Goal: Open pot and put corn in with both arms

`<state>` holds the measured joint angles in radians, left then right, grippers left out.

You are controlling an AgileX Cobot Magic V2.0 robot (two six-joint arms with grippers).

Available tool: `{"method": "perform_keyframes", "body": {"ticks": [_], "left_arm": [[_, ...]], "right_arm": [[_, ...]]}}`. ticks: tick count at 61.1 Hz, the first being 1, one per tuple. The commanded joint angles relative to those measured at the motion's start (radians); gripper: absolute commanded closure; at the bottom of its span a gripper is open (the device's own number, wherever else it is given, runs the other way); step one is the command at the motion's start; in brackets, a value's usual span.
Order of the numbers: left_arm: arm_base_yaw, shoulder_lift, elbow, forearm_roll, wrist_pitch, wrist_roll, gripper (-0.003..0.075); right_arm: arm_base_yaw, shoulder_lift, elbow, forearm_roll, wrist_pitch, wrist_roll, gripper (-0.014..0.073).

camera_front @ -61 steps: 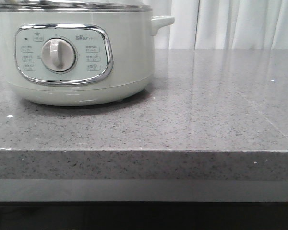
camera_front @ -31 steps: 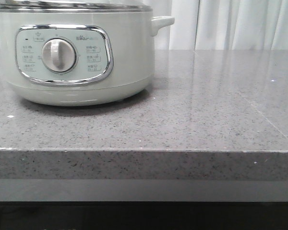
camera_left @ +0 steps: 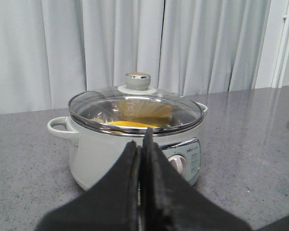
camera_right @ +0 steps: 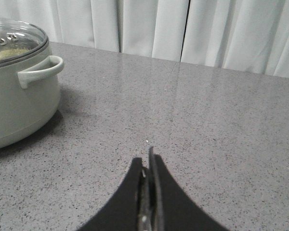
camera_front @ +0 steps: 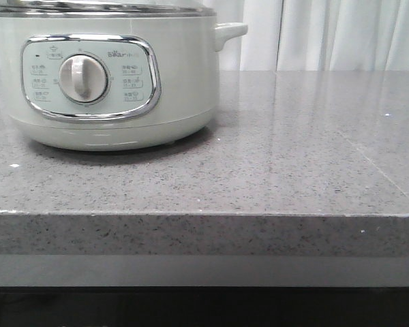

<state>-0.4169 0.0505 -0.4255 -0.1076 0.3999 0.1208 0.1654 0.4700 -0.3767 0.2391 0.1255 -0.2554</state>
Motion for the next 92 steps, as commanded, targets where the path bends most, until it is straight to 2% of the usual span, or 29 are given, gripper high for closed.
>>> {"method": "perform_keyframes", "body": {"ticks": [1,15,23,30,40,54,57,61,92], "left_arm": [[-0.005,0.012,-0.019,-0.012,-0.081,0.001,0.0738],[-0.005,0.012,-0.014,-0.006,-0.083,0.001,0.0738],[0.030,-0.006,0.007,0.038,-0.086,0.001,0.0738],[0.104,-0.046,0.056,0.038,-0.087,-0.023,0.0738],[0.269,-0.080,0.188,0.042,-0.114,-0.029,0.0738],[0.405,-0.080,0.409,0.025,-0.300,-0.029,0.0738],[0.423,-0.080,0.437,0.002,-0.303,-0.029,0.0738],[0.438,-0.080,0.428,-0.008,-0.228,-0.030,0.0738],[0.449,-0.080,0.434,-0.008,-0.242,-0.030,0.0738]], "right_arm": [[-0.005,0.003,-0.027,0.001,-0.075,-0.001,0.0652],[-0.005,0.003,-0.027,0.001,-0.075,-0.001,0.0652],[-0.005,0.003,-0.027,0.001,-0.075,-0.001,0.0652],[-0.005,0.003,-0.027,0.001,-0.075,-0.001,0.0652],[-0.005,0.004,-0.027,0.001,-0.074,-0.001,0.0652],[-0.005,0.004,-0.027,0.001,-0.074,-0.001,0.0652],[-0.005,0.004,-0.027,0.001,-0.074,-0.001,0.0652],[-0.005,0.004,-0.027,0.001,-0.074,-0.001,0.0652],[-0.005,0.004,-0.027,0.001,-0.074,-0.001,0.0652]]}}
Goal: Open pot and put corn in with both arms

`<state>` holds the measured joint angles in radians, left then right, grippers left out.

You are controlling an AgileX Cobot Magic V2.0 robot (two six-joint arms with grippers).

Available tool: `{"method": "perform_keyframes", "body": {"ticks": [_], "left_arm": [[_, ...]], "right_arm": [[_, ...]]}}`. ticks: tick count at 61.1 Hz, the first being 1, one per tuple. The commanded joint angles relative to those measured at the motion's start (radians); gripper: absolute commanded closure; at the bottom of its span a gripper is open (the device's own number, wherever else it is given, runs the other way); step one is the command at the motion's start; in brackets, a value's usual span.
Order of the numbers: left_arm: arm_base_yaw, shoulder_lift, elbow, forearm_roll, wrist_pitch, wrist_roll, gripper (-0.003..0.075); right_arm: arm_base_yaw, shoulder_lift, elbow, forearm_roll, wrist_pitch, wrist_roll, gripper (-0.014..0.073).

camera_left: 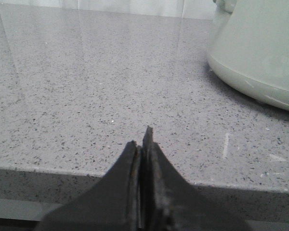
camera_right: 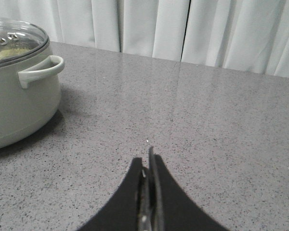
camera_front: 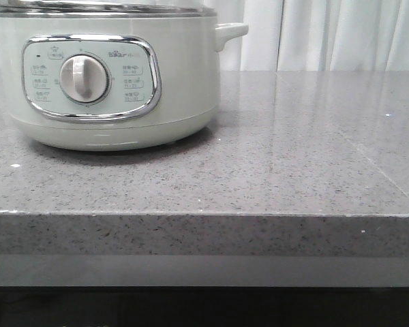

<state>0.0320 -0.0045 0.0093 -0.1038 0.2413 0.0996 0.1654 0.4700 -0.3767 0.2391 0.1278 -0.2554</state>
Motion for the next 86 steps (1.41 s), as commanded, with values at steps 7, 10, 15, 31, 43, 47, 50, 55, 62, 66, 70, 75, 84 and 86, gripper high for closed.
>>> {"method": "perform_keyframes", "body": {"ticks": [7,10,15,31,43,47,50,55,62,66,70,75,84,86], "left_arm": [[0.000,-0.025,-0.001,-0.012,-0.083,-0.009,0.0738],[0.000,-0.025,-0.001,-0.012,-0.083,-0.009,0.0738],[0.000,-0.025,-0.001,-0.012,-0.083,-0.009,0.0738],[0.000,-0.025,-0.001,-0.012,-0.083,-0.009,0.0738],[0.000,-0.025,-0.001,-0.012,-0.083,-0.009,0.0738],[0.000,-0.025,-0.001,-0.012,-0.083,-0.009,0.0738],[0.000,-0.025,-0.001,-0.012,-0.083,-0.009,0.0738],[0.000,-0.025,-0.001,-0.012,-0.083,-0.009,0.0738],[0.000,-0.025,-0.001,-0.012,-0.083,-0.009,0.0738],[0.000,-0.025,-0.001,-0.012,-0.083,-0.009,0.0738],[0.000,-0.025,-0.001,-0.012,-0.083,-0.009,0.0738],[0.000,-0.025,-0.001,-0.012,-0.083,-0.009,0.0738],[0.000,-0.025,-0.001,-0.012,-0.083,-0.009,0.0738],[0.000,-0.025,-0.001,-0.012,-0.083,-0.009,0.0738]], "right_arm": [[-0.005,0.004,-0.027,0.001,-0.076,-0.001,0.0652],[-0.005,0.004,-0.027,0.001,-0.076,-0.001,0.0652],[-0.005,0.004,-0.027,0.001,-0.076,-0.001,0.0652],[-0.005,0.004,-0.027,0.001,-0.076,-0.001,0.0652],[-0.005,0.004,-0.027,0.001,-0.087,-0.002,0.0652],[-0.005,0.004,-0.018,0.001,-0.107,-0.002,0.0652],[-0.005,-0.004,-0.004,-0.003,-0.128,-0.002,0.0652],[-0.017,-0.043,0.042,-0.058,-0.180,0.022,0.0652],[-0.063,-0.130,0.142,-0.153,-0.200,0.124,0.0652],[-0.100,-0.189,0.215,-0.159,-0.197,0.168,0.0652],[-0.129,-0.254,0.287,-0.158,-0.194,0.175,0.0652],[-0.152,-0.334,0.365,-0.158,-0.170,0.176,0.0652],[-0.161,-0.449,0.401,-0.158,-0.042,0.176,0.0652],[-0.161,-0.474,0.402,-0.158,-0.017,0.176,0.0652]]}}
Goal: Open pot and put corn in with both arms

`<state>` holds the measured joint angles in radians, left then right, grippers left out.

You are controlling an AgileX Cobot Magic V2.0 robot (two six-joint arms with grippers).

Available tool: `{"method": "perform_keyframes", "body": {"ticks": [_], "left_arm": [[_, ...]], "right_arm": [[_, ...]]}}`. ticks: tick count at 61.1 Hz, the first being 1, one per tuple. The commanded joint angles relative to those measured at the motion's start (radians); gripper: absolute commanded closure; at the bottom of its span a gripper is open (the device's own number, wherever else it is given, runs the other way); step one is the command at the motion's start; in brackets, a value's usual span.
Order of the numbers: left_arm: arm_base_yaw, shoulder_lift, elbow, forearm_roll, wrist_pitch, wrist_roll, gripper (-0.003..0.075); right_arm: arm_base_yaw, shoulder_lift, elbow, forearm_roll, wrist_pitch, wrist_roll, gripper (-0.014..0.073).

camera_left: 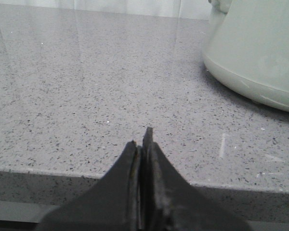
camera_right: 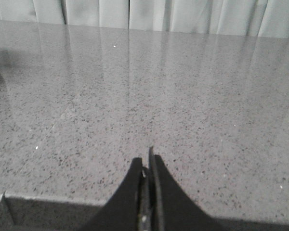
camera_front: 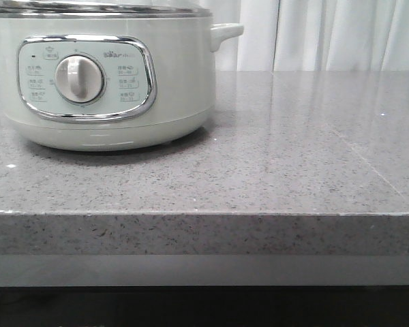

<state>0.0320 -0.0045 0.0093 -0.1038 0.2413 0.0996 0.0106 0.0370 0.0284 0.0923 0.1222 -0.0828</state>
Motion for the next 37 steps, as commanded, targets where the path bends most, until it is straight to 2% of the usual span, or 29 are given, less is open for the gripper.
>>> {"method": "perform_keyframes", "body": {"ticks": [1,37], "left_arm": [[0.000,-0.025,-0.001,-0.012,-0.083,-0.009,0.0738],[0.000,-0.023,-0.001,-0.012,-0.083,-0.009,0.0738]], "right_arm": [[-0.006,-0.051,-0.003,-0.011,0.001,0.002,0.0652],[-0.006,-0.065,-0.003,-0.011,0.019,0.001,0.0652]]}}
